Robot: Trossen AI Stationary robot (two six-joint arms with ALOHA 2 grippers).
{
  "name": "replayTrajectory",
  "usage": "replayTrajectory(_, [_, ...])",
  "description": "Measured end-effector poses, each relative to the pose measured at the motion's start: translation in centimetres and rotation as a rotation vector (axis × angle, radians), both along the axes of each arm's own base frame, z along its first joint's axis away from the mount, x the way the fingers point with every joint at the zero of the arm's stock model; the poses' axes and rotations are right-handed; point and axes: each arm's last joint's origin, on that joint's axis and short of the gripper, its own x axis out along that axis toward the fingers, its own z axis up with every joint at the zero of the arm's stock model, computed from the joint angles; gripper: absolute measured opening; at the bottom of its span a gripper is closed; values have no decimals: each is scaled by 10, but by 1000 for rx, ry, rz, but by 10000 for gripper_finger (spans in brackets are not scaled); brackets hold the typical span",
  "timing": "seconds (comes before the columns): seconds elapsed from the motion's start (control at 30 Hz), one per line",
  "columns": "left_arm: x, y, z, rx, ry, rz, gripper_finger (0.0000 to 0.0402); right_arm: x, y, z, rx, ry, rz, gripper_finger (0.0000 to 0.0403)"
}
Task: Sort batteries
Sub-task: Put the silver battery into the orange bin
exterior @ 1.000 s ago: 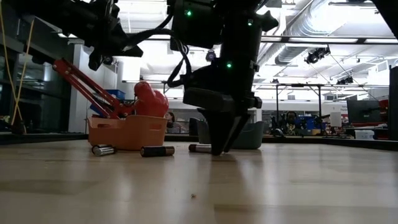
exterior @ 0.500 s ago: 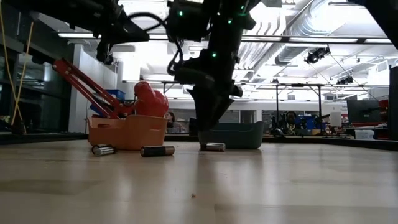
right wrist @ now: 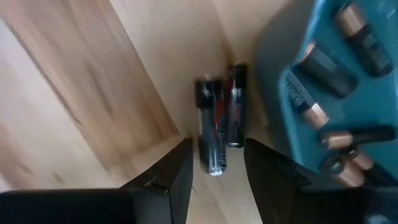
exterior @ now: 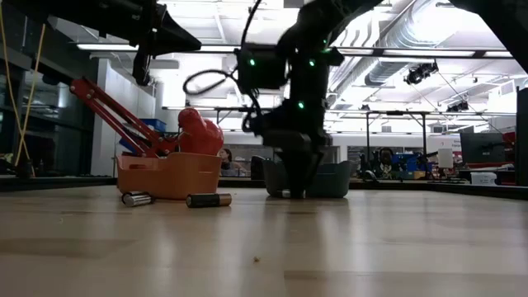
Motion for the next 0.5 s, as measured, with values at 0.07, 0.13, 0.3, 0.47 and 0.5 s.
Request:
replayTrajectory(0.07, [0,0,0,0,0,0,0,-4,0,-5,-16,5,-2,138])
replayTrajectory(0.13, [0,0,0,0,0,1,0,-5,0,-7,-35,11,-2,138])
replayTrajectory(0.3, [0,0,0,0,0,5,0,-3,7,-8,-59,-14,13,137])
replayTrajectory(0.47, [0,0,0,-10,-4,6,0,-3,21,-10,-68,-15,8,108])
replayTrajectory(0.5, [0,0,0,-15,-8,7,0,-3,23,-11,-67,-9,0,91])
